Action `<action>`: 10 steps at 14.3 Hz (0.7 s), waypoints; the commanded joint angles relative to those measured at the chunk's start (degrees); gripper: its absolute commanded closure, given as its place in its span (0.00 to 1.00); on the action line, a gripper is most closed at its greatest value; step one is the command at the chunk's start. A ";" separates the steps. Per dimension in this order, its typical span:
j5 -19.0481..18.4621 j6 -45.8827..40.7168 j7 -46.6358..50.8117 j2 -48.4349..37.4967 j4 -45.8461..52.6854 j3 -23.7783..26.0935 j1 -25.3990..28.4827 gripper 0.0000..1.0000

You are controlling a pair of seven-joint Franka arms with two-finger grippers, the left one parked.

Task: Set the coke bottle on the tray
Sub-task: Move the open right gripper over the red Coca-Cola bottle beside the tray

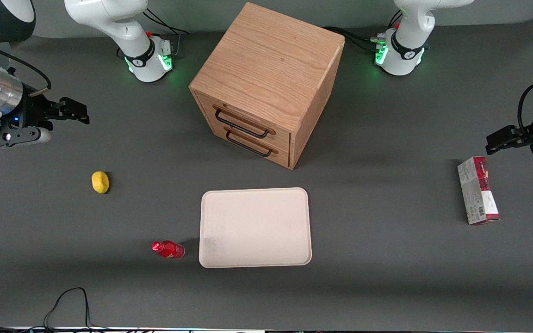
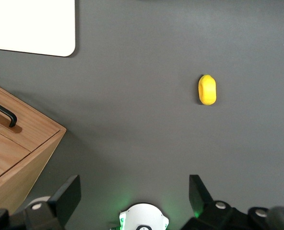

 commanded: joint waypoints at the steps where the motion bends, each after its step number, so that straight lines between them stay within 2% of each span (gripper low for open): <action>1: -0.33 -1.43 -0.88 1.24 2.18 -0.46 0.17 0.00; 10: -0.60 -1.35 -0.44 1.59 2.80 -0.37 0.26 0.00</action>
